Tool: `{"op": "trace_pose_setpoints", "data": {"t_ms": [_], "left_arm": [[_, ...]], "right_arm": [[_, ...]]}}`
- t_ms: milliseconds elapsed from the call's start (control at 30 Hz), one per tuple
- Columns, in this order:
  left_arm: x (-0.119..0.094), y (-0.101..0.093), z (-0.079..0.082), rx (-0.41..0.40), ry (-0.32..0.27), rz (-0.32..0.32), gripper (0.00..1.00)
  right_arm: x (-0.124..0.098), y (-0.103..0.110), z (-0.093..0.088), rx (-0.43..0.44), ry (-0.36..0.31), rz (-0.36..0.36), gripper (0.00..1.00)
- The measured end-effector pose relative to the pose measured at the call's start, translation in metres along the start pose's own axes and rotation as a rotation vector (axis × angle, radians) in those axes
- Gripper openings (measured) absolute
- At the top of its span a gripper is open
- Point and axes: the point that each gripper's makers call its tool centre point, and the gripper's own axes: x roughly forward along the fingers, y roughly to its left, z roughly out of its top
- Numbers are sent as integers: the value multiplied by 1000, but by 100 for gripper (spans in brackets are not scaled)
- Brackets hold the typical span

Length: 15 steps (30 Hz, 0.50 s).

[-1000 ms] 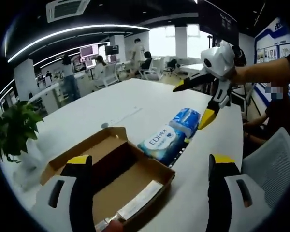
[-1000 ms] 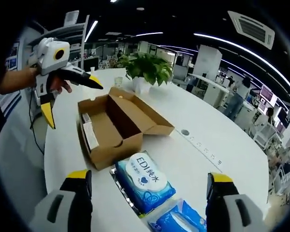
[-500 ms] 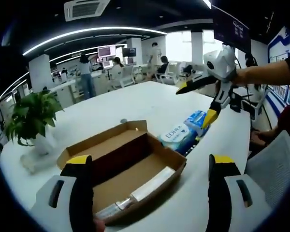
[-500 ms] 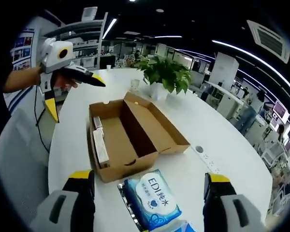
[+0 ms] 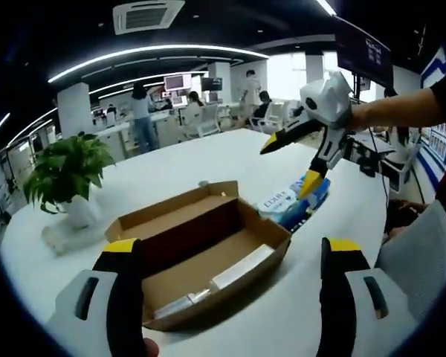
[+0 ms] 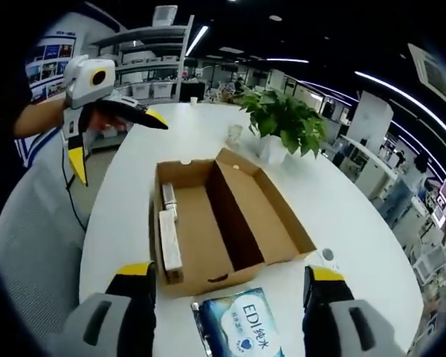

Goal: Operate the shoe box by opening the lid, removing the specified soft item, and placing it in the target area until the item is outside and the box remains undamaged.

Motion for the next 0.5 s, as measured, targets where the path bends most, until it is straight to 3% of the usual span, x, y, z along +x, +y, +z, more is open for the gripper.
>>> {"op": "trace_pose_setpoints", "data": {"t_ms": [500], "left_arm": [[-34,6,-11,-18,-16,36,99]], "right_arm": [[53,16,2,-154,47,147,73]]}}
